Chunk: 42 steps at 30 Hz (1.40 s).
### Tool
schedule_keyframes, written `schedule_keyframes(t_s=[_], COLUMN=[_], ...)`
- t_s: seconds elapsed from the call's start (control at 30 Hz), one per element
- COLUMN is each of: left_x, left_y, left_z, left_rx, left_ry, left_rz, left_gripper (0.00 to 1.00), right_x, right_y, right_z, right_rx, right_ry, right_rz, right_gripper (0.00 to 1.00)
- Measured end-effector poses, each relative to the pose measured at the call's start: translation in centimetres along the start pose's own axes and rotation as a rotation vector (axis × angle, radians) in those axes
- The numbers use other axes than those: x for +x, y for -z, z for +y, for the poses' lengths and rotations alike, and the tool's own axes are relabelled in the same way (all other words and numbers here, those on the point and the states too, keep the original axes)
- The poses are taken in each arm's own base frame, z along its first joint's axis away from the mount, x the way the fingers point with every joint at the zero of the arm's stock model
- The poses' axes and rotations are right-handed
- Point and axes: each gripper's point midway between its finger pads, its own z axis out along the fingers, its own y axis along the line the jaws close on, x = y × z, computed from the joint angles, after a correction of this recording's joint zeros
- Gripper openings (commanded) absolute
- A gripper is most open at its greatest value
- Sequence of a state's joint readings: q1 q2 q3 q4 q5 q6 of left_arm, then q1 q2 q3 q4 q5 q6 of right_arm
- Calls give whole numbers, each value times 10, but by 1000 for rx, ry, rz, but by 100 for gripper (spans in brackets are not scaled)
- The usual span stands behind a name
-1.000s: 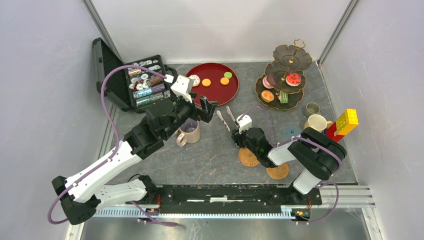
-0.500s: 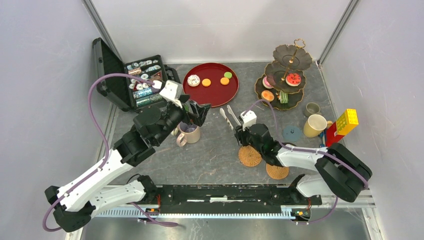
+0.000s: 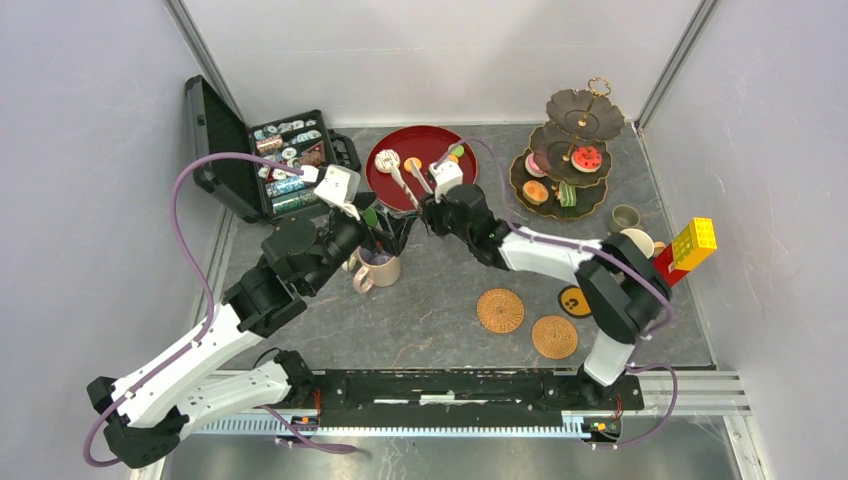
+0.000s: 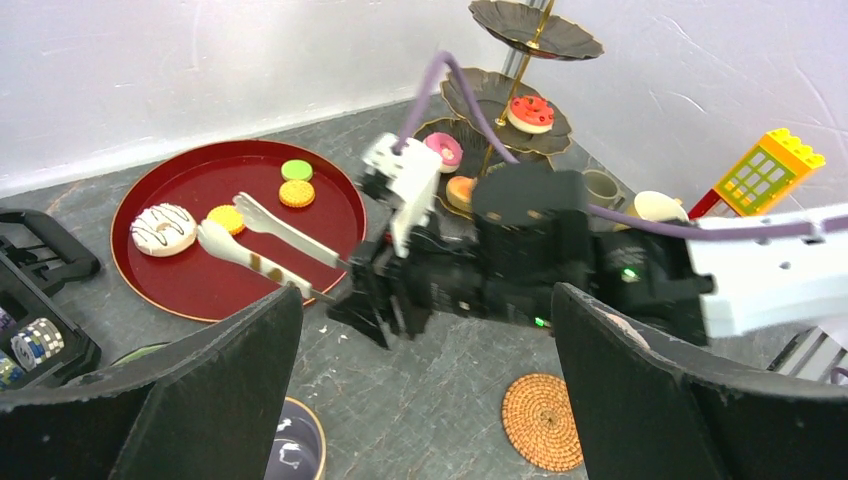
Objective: Serve the afternoon tea
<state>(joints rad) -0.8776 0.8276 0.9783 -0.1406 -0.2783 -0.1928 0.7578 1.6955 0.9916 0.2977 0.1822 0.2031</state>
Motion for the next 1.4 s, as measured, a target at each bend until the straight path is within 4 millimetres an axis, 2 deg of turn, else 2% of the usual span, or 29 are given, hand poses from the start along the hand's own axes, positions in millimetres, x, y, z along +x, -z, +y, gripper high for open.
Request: schedule_keyframes(t_s=[0.1, 0.27, 0.5, 0.7, 0.97, 1.4], left_x=[2, 1, 2, 2, 4, 6], left_y=[0, 0, 0, 0, 0, 0], left_z=[0, 0, 0, -2, -2, -2], left_rx=[-1, 0, 0, 6, 6, 8], left_ry=[-1, -1, -1, -1, -2, -3], left_rz=[3, 3, 3, 4, 8, 13], left_gripper=[100, 100, 100, 100, 100, 100], right_x=[-8, -1, 6, 6, 10, 8], right_y=[-28, -65, -105, -122, -127, -153], right_z=[3, -6, -12, -11, -13, -13], right_rx=[-15, -21, -16, -17, -14, -7], right_ry=[7, 13, 57, 87, 117, 140], right_rz=[17, 76, 119, 135, 146, 135], right_gripper=[51, 52, 52, 56, 58, 58])
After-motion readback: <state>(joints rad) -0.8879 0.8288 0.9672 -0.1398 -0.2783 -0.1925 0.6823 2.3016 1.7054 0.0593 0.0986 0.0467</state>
